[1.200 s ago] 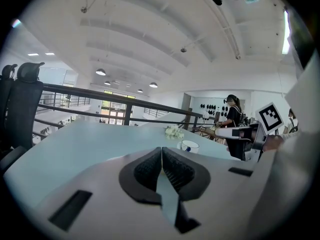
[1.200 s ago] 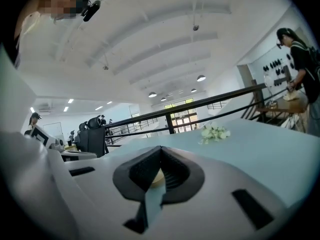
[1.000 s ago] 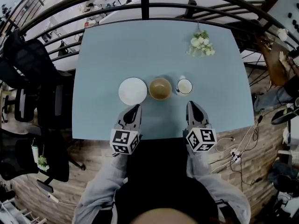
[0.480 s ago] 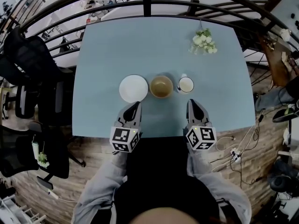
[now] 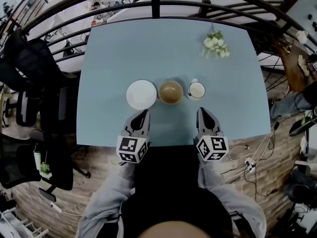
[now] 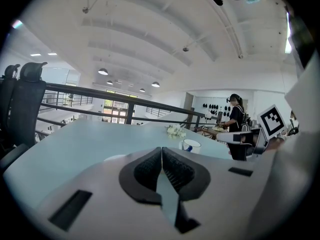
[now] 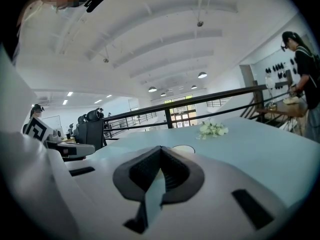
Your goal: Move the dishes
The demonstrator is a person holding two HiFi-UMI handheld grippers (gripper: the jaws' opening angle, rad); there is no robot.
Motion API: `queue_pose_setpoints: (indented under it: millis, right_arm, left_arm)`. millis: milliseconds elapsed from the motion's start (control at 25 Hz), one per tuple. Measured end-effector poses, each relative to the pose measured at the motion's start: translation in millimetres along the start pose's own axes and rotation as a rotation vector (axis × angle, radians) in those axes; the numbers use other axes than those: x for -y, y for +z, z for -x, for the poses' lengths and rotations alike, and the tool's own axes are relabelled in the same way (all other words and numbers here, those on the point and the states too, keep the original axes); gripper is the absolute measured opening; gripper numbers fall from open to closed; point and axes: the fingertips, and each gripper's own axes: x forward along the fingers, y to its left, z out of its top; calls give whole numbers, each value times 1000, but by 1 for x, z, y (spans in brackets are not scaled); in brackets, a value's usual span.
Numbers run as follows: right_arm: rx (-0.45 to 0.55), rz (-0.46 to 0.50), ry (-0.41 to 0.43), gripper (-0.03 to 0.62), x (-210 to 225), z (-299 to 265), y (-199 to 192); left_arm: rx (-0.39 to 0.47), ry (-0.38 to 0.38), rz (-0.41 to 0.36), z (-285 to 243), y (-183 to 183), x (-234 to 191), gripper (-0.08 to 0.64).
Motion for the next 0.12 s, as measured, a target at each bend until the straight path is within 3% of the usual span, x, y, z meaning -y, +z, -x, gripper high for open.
queue_pose_setpoints:
  millis: [120]
  right_arm:
    - [-3,-2,-2,8,-1,1,-2]
  left_arm:
    - [0,1,2,2,0,-1,17]
